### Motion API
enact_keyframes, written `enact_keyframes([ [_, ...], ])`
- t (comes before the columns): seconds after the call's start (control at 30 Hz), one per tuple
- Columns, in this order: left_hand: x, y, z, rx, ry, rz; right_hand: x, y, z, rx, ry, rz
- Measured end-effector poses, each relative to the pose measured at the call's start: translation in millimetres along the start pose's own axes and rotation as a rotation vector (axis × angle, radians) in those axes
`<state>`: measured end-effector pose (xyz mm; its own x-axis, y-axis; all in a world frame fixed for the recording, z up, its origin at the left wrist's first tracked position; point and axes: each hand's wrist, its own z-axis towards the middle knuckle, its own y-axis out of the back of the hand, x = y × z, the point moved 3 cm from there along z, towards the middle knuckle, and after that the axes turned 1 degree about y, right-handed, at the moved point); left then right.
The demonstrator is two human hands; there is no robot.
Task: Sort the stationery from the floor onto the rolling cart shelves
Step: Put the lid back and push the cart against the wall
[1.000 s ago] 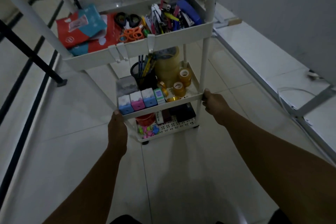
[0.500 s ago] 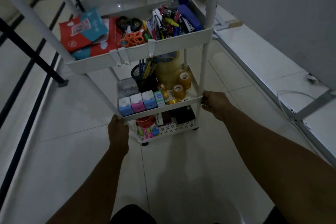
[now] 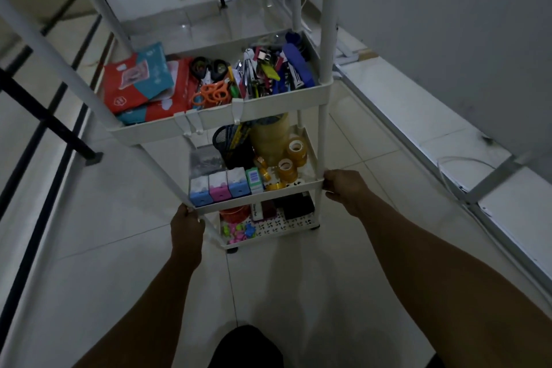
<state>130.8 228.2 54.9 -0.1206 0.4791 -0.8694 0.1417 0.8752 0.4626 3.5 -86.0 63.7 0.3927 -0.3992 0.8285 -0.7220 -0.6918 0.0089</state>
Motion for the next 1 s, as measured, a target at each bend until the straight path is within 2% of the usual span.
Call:
enact_keyframes([
  [0.3,1.8,-2.0,21.4,0.080,-0.015,-0.083,-3.1,1.3,-7.5,-0.160,0.003,0.002],
  [0.47,-2.6,-7.7,33.5,0.137,0.009,-0.169,-7.8,8.0,-12.9,-0.201,-0.027,0.023],
  [0.67,-9.3,-19.0,44.7,0.176,0.046,-0.205,-14.7,17.3,-22.1,-0.242,-0.027,0.040],
  [0.77,-16.2,-24.7,50.4,0.229,-0.003,-0.145,-18.2,21.6,-26.9,-0.260,-0.029,0.064],
  [1.0,-23.6,-39.2,72.8,0.306,0.034,-0.210,-27.3,26.1,-42.1,-0.348,-0.036,0.099],
])
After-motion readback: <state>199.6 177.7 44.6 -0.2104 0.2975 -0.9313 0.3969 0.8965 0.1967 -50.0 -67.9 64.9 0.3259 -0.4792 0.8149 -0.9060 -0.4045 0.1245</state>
